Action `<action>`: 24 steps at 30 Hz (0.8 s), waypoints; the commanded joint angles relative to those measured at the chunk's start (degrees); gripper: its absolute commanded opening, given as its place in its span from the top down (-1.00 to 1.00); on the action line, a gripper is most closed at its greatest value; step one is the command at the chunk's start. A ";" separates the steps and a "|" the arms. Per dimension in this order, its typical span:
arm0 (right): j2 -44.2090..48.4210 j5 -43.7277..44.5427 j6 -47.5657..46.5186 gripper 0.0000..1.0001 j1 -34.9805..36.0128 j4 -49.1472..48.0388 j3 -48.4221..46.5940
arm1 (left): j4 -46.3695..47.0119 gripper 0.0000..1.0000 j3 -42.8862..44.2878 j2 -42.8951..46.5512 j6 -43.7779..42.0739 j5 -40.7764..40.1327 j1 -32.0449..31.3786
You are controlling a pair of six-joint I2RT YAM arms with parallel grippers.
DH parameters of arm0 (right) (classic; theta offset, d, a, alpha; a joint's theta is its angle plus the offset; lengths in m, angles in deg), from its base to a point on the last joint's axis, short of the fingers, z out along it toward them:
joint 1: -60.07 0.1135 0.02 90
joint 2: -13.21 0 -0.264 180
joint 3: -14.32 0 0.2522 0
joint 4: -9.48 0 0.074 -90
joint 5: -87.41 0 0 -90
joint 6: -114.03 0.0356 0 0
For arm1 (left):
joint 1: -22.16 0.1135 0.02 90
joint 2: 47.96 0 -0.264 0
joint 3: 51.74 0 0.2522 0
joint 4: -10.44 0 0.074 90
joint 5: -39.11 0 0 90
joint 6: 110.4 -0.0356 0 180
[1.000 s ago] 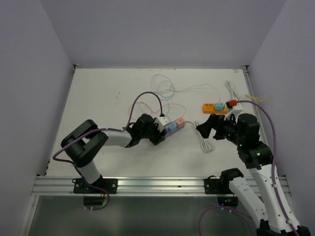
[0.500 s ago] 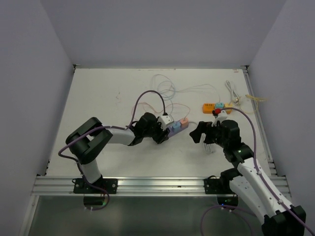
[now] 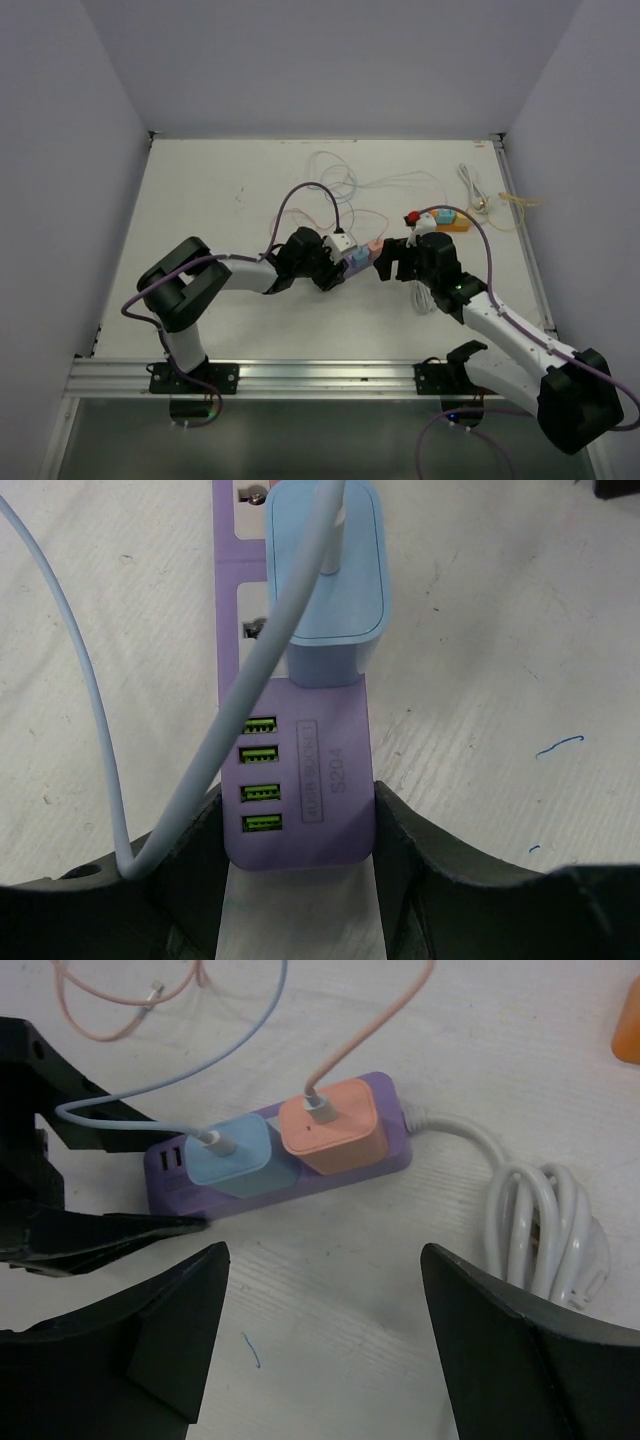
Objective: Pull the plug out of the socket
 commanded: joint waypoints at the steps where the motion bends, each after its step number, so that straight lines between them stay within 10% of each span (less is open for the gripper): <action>1: -1.18 2.63 -0.93 -0.62 2.32 -5.38 -3.80 | -10.38 0.60 -1.05 -4.02 1.18 -0.52 -0.34; 24: -15.24 6.05 -1.19 -0.28 9.70 -14.08 -7.66 | -10.99 0.61 -0.96 -4.73 0.83 -0.08 -1.31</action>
